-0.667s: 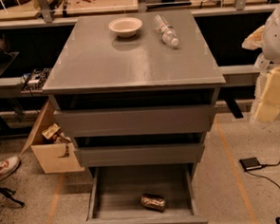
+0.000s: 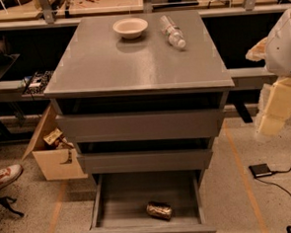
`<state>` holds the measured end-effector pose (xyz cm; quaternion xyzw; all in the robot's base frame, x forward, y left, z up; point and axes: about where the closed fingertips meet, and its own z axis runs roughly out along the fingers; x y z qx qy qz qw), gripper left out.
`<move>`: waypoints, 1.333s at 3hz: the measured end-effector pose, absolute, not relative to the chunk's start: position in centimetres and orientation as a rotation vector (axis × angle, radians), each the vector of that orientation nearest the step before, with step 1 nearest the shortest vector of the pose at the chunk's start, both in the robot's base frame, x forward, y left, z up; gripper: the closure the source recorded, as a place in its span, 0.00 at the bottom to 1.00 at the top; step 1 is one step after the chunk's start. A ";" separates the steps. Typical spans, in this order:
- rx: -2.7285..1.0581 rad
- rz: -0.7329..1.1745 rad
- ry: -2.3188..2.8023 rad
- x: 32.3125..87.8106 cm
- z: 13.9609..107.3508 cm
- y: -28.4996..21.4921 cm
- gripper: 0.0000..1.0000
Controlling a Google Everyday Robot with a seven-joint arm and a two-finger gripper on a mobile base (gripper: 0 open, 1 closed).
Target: Pick orange can from bottom drawer and place on counter
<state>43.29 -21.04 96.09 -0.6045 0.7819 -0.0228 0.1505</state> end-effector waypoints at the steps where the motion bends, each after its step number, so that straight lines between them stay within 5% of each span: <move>1: -1.769 0.038 2.202 41.3 90.7 -16.8 0.00; 4: -1.714 0.477 2.329 36.0 65.2 -5.1 0.00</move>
Offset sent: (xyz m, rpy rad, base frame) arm -0.0748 0.1324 -0.2862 0.1274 0.2912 0.1360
